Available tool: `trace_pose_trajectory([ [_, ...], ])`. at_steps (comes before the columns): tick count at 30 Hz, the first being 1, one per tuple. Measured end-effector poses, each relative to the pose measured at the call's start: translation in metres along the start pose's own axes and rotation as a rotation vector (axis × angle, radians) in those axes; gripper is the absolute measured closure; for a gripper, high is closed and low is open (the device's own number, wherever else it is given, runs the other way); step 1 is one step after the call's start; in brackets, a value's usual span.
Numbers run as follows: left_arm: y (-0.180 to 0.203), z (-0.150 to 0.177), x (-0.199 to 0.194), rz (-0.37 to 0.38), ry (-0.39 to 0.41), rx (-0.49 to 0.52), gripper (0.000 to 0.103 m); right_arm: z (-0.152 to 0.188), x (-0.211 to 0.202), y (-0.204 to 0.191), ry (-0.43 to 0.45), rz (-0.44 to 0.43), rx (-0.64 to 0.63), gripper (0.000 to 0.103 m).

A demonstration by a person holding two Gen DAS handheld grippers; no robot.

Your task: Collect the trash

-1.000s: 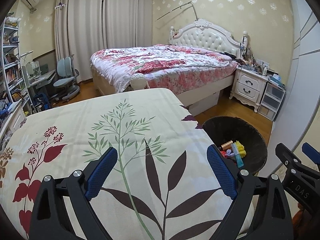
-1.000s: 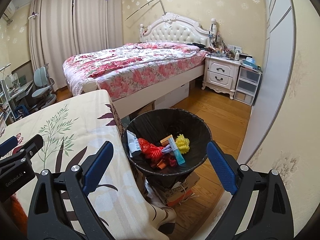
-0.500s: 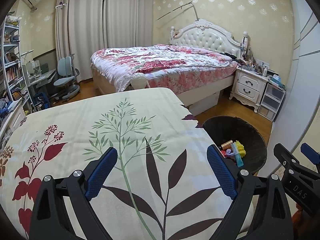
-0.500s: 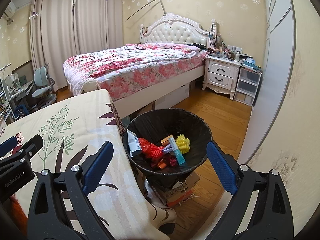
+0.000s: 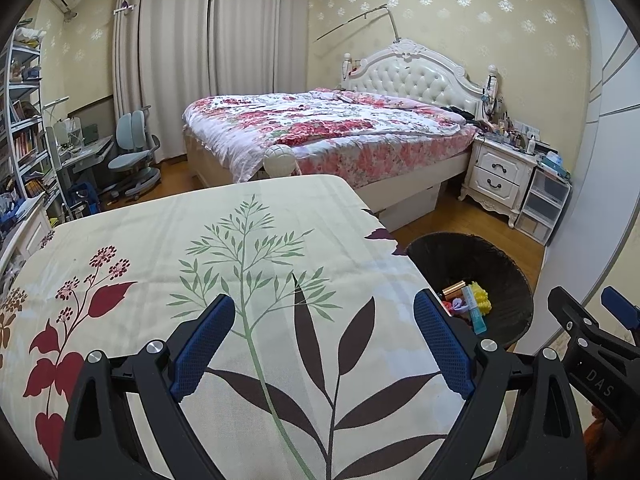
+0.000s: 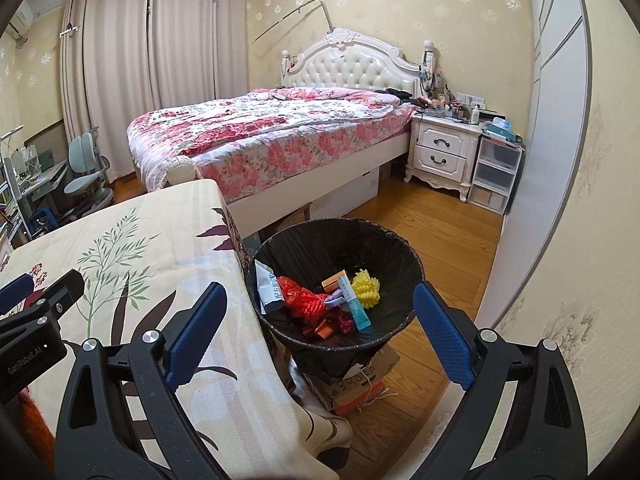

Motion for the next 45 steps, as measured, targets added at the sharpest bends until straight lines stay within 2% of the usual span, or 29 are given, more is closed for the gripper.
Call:
trace_pose_trajectory([
  [45, 0.0013, 0.0045, -0.0063, 0.005, 0.012, -0.008, 0.013, 0.0017, -0.0002, -0.0015, 0.004, 0.002, -0.002, 0.011],
])
Point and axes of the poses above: each gripper's, at about its wrist camera, not at the fingertips, and x roughly the way its jaws point, y to its right, z to its underside, the point moved 10 cm from there along x, roughly the way its jaws point, and after that the axes turned 2 degrees about x, right-handed, at the moved point
